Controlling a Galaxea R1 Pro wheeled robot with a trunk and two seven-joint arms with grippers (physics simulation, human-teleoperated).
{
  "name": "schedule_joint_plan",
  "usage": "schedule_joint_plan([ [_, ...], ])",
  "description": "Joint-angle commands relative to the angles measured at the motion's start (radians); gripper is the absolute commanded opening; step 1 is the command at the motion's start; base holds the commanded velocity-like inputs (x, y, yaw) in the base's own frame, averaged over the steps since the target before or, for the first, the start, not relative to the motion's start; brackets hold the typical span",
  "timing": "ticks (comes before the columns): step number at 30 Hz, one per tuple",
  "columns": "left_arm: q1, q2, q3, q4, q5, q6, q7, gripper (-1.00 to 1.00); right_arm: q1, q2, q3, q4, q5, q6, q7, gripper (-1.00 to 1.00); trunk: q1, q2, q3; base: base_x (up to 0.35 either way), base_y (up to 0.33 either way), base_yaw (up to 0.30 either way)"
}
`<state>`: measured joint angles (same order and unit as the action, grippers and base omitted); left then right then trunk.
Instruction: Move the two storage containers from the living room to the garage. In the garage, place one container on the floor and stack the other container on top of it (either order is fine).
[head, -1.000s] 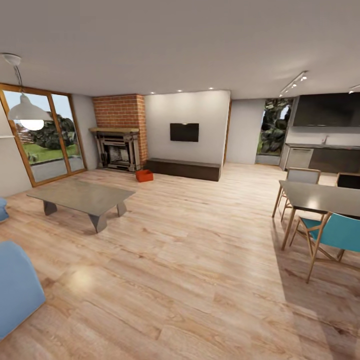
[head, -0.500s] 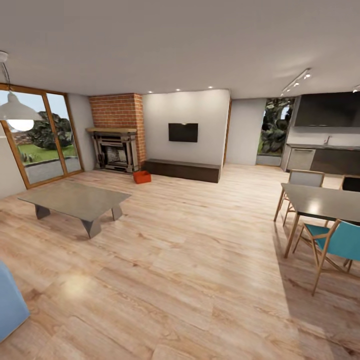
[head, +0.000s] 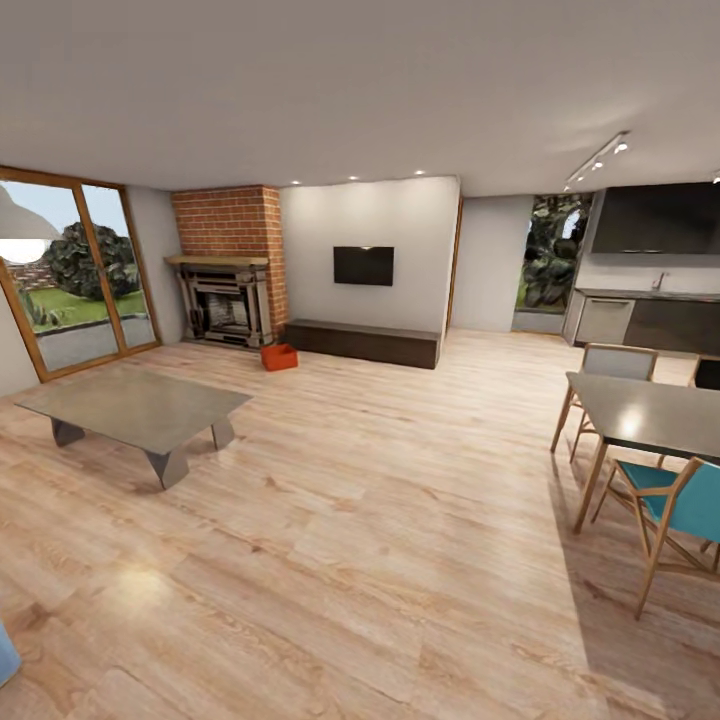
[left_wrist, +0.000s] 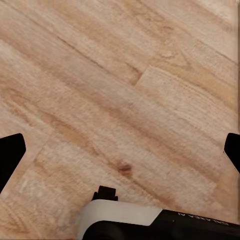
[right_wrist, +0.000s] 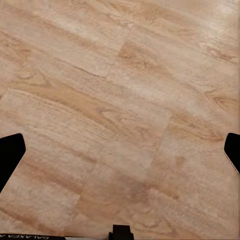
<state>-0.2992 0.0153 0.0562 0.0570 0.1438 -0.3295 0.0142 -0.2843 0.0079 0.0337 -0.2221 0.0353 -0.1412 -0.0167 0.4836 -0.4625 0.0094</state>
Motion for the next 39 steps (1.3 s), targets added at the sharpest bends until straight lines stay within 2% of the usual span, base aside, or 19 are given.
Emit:
schedule_joint_plan([
  [1,-0.001,0.000,0.005,0.004,0.000,-0.007,0.000,1.00,0.000,0.000,0.003,0.001,0.004,-0.003,-0.002,1.00,0.001,-0.001,0.000,0.325,-0.124,0.000],
  [24,-0.001,0.000,0.005,0.004,0.000,-0.007,0.000,1.00,0.000,0.000,0.003,0.001,0.003,-0.003,-0.002,1.00,0.001,-0.001,0.000,0.325,-0.124,0.000],
  [39,-0.001,0.000,0.005,0.004,0.001,-0.007,0.000,1.00,0.000,0.000,0.003,0.001,0.003,-0.002,-0.002,1.00,0.001,-0.001,0.000,0.325,-0.019,0.000],
])
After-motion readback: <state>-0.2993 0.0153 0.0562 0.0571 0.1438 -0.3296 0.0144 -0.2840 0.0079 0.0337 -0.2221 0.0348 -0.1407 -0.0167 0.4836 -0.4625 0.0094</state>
